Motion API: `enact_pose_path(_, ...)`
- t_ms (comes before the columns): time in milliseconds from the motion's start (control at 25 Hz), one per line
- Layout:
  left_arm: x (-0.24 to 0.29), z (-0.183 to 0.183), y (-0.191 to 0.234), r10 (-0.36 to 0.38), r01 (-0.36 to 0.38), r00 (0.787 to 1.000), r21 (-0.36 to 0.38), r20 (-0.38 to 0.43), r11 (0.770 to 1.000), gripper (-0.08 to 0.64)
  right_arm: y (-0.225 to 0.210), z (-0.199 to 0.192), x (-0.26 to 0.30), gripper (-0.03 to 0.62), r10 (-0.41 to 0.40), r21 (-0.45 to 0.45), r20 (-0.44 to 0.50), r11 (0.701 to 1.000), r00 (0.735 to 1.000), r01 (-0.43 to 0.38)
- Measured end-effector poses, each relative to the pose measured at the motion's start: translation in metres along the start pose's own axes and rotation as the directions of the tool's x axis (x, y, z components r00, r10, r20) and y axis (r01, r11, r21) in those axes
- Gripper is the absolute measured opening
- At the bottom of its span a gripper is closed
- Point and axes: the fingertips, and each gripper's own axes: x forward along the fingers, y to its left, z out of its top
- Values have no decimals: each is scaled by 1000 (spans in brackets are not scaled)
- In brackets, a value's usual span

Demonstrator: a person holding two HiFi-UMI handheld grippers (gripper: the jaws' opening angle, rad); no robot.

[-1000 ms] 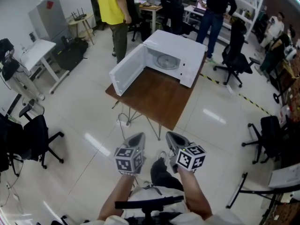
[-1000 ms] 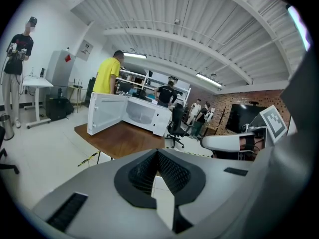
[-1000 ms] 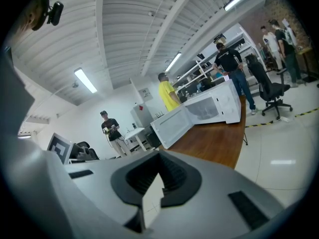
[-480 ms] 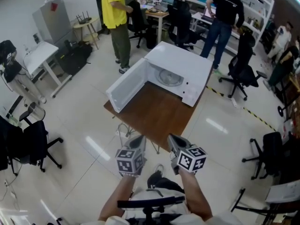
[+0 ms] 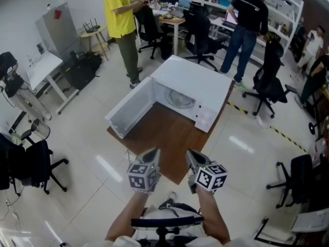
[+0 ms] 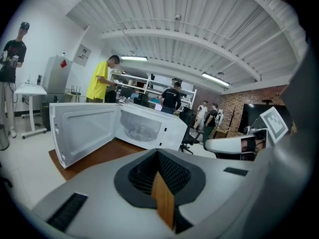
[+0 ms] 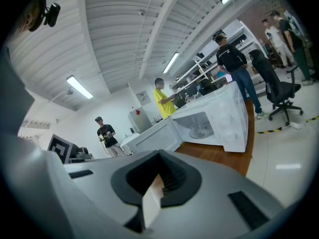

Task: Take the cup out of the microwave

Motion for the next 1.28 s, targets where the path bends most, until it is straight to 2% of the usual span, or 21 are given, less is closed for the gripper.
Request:
enact_pose_path(400, 30, 4, -3, 5, -3, 999, 40, -38, 999, 2, -24, 9, 15, 12, 23, 21, -5, 1000, 1000, -22)
enact_pose_path(680, 53, 2, 9, -3, 6, 998, 48, -63, 999, 2, -41, 1, 27, 12, -13, 65, -4, 998, 1000, 13)
enact_pose_path(920, 85, 12, 22, -42, 47, 995, 56, -89, 997, 2, -51, 14, 46, 12, -57, 66, 5, 996, 998, 57)
enact_pose_path(1280, 145, 31, 45, -87, 101, 989, 115, -123, 988, 2, -77, 37, 75, 12, -137, 83, 30, 987, 990, 134)
